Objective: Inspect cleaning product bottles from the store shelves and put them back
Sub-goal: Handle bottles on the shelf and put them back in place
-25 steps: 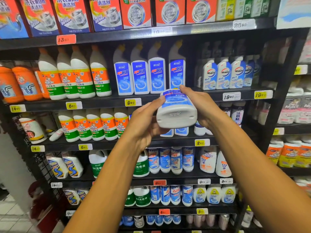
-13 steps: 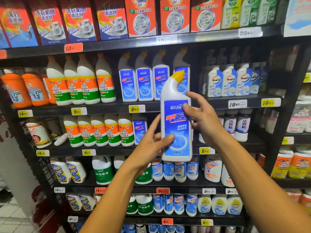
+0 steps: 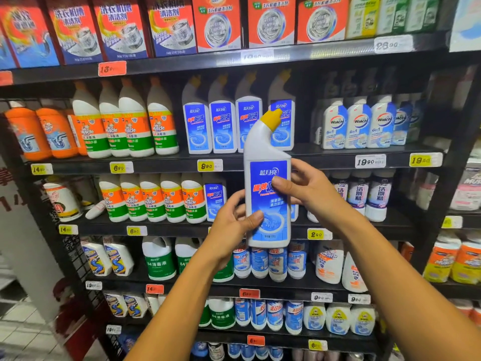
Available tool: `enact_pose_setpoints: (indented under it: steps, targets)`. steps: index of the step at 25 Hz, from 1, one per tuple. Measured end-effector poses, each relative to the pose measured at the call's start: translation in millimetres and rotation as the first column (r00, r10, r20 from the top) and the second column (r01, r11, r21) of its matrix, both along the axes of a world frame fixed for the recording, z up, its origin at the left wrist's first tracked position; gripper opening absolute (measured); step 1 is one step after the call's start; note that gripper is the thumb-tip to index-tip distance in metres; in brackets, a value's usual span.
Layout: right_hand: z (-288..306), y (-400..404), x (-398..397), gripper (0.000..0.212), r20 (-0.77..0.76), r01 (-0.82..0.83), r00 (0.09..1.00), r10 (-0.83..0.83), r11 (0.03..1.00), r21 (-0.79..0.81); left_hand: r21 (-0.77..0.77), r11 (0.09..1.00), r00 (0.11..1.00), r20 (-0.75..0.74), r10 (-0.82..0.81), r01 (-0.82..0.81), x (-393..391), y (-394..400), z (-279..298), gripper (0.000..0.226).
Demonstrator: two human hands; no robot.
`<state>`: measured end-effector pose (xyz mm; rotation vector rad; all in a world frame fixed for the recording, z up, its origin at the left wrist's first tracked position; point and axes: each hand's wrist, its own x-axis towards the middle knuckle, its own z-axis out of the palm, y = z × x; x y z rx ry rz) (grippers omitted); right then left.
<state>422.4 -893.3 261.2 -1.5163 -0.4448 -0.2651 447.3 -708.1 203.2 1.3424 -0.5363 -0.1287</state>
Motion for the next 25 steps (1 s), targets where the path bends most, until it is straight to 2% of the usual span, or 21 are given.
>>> enact_pose_setpoints:
  steps: [7,11,14,20,25]
  targets:
    - [-36.3,-17.3,21.8,0.038,-0.064,-0.017,0.998,0.021,0.998,0.052,0.116,0.993,0.997,-0.074,0.027,-0.018,8.6,-8.4,-17.1,0.053]
    - [-76.6,-24.6,35.3,0.04,-0.197,-0.024,0.979,0.047,0.993,0.117,0.229,0.973,0.985,-0.17,0.036,0.004,10.0,-8.1,-44.2,0.041]
    - [-111.6,-22.5,47.0,0.03,-0.296,-0.032,0.953,0.071,0.991,0.133,0.301,0.953,0.968,-0.227,0.111,-0.038,10.1,-5.3,-70.4,0.033]
    - [-147.2,4.0,80.2,0.025,-0.398,-0.024,0.915,0.073,0.992,0.127,0.337,0.916,0.919,-0.245,0.31,-0.219,25.4,3.5,-101.6,0.031]
    - [-155.9,30.3,122.7,0.029,-0.445,0.068,0.895,-0.019,0.993,0.094,0.326,0.909,0.898,-0.267,0.351,-0.258,60.6,11.5,-107.5,0.025]
